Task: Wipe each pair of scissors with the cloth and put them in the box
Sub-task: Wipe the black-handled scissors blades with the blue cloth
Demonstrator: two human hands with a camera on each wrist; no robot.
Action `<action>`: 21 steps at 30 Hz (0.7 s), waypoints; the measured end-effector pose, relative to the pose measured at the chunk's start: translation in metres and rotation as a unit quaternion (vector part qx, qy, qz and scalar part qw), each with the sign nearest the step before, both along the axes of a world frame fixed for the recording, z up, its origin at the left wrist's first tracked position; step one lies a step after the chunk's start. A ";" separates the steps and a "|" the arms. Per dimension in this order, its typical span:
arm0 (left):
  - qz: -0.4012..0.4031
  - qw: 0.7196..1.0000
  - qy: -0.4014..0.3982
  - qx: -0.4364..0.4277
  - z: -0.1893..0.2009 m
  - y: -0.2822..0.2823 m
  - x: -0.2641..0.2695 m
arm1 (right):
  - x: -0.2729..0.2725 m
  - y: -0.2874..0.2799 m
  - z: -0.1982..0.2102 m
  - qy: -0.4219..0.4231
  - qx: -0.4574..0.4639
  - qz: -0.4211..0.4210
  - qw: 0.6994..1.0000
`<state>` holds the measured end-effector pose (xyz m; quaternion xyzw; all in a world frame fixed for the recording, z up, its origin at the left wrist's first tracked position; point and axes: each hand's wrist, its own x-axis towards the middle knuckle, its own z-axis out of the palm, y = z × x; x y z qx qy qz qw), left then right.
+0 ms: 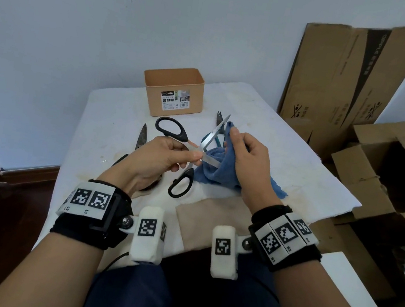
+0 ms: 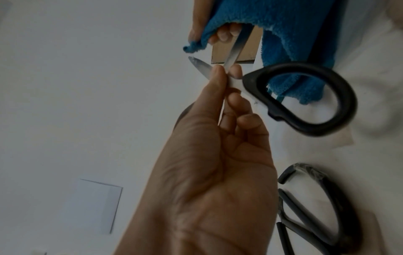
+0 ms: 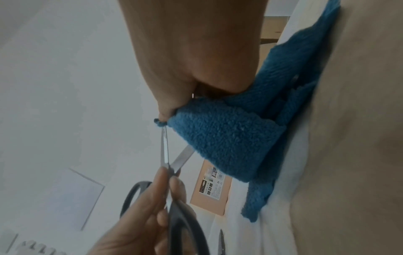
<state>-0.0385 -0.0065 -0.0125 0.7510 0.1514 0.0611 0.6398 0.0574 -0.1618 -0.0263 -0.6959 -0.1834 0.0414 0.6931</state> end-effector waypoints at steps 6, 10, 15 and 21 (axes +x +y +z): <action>0.016 0.999 0.025 -0.043 -0.005 -0.001 0.002 | 0.001 -0.002 0.002 -0.013 -0.005 -0.016 1.000; 0.038 0.998 0.019 -0.051 -0.007 0.000 0.002 | 0.007 -0.006 -0.001 -0.018 -0.032 -0.014 0.999; 0.062 0.998 0.023 -0.004 -0.002 0.007 -0.003 | 0.023 -0.019 -0.001 -0.056 -0.077 -0.073 0.993; 0.126 0.992 -0.022 0.003 0.001 0.015 0.001 | 0.033 -0.022 0.006 -0.139 -0.087 -0.194 0.967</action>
